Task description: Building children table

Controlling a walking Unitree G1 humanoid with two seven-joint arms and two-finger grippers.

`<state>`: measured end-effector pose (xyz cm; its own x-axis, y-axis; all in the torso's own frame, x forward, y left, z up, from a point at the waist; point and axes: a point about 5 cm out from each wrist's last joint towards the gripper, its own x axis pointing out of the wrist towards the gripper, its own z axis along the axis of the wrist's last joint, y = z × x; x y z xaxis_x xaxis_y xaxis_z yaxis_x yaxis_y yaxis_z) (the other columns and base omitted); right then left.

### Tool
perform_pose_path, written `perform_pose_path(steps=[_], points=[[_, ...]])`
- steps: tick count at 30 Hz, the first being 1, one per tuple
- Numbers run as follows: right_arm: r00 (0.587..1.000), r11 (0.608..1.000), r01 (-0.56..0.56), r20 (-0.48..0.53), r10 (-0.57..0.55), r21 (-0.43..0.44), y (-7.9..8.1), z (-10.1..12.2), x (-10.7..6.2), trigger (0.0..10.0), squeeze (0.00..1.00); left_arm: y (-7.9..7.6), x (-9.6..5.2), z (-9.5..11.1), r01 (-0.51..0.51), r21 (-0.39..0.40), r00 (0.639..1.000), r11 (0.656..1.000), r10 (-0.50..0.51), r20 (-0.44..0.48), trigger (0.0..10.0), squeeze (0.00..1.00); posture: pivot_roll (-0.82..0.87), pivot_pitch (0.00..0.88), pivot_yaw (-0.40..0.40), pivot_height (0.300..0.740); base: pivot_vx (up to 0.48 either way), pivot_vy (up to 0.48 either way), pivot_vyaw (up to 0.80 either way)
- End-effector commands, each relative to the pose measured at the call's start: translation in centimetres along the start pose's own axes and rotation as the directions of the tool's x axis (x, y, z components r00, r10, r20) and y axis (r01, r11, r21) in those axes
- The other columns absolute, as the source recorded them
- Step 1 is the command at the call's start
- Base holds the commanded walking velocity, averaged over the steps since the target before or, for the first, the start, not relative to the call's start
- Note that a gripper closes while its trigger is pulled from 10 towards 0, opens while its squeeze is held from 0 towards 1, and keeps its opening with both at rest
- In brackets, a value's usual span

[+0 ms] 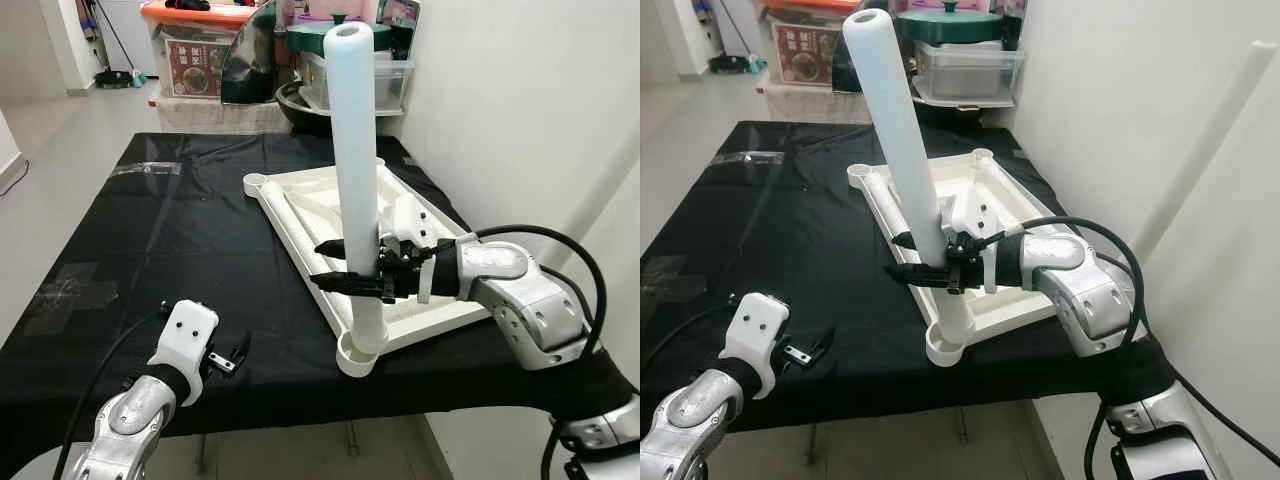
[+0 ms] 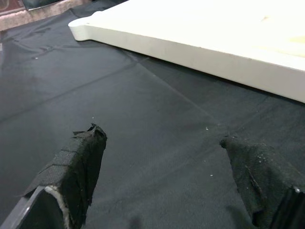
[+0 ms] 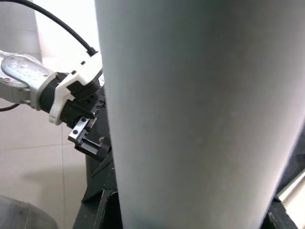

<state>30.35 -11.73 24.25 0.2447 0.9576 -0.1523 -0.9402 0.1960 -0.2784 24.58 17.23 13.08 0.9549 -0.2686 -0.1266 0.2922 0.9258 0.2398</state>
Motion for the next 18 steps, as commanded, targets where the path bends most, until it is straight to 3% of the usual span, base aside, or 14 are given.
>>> perform_pose_path(steps=[1, 10, 14, 15, 18], points=[[0.998, 0.998, -0.06, -0.016, 0.061, 0.028, 0.9, -0.8, 0.6, 10.0, 0.0, -0.1, 0.1, -0.2, -0.003, -0.012, 1.0, 1.0, 0.003, -0.004, 10.0, 0.0, 0.11, 0.0, -0.1, 0.74, 0.0, 0.0, 0.0], [0.994, 0.993, -0.105, -0.005, 0.106, 0.051, 1.4, -1.0, 1.0, 10.0, 0.0, -0.1, 0.2, -0.2, -0.005, -0.017, 1.0, 1.0, 0.005, -0.004, 10.0, 0.0, 0.12, 0.0, -0.106, 0.74, 0.0, 0.0, 0.0], [0.995, 0.99, -0.098, 0.033, 0.095, 0.106, 1.2, -1.3, 1.7, 10.0, 0.0, -0.1, 0.1, -0.3, -0.016, -0.026, 1.0, 1.0, 0.016, -0.007, 10.0, 0.0, 0.12, 0.0, -0.117, 0.74, 0.0, 0.0, 0.0], [0.995, 0.984, -0.086, 0.059, 0.077, 0.156, 1.1, -1.6, 2.2, 10.0, 0.0, -0.1, -0.1, -0.5, -0.025, -0.038, 1.0, 0.999, 0.025, -0.011, 10.0, 0.0, 0.13, 0.0, -0.125, 0.74, 0.0, 0.0, 0.0], [0.995, 0.982, -0.081, 0.066, 0.07, 0.172, 1.1, -1.7, 2.3, 10.0, 0.0, -0.1, -0.2, -0.5, -0.028, -0.04, 1.0, 0.999, 0.027, -0.012, 10.0, 0.0, 0.13, 0.0, -0.127, 0.74, 0.0, 0.0, 0.0]])
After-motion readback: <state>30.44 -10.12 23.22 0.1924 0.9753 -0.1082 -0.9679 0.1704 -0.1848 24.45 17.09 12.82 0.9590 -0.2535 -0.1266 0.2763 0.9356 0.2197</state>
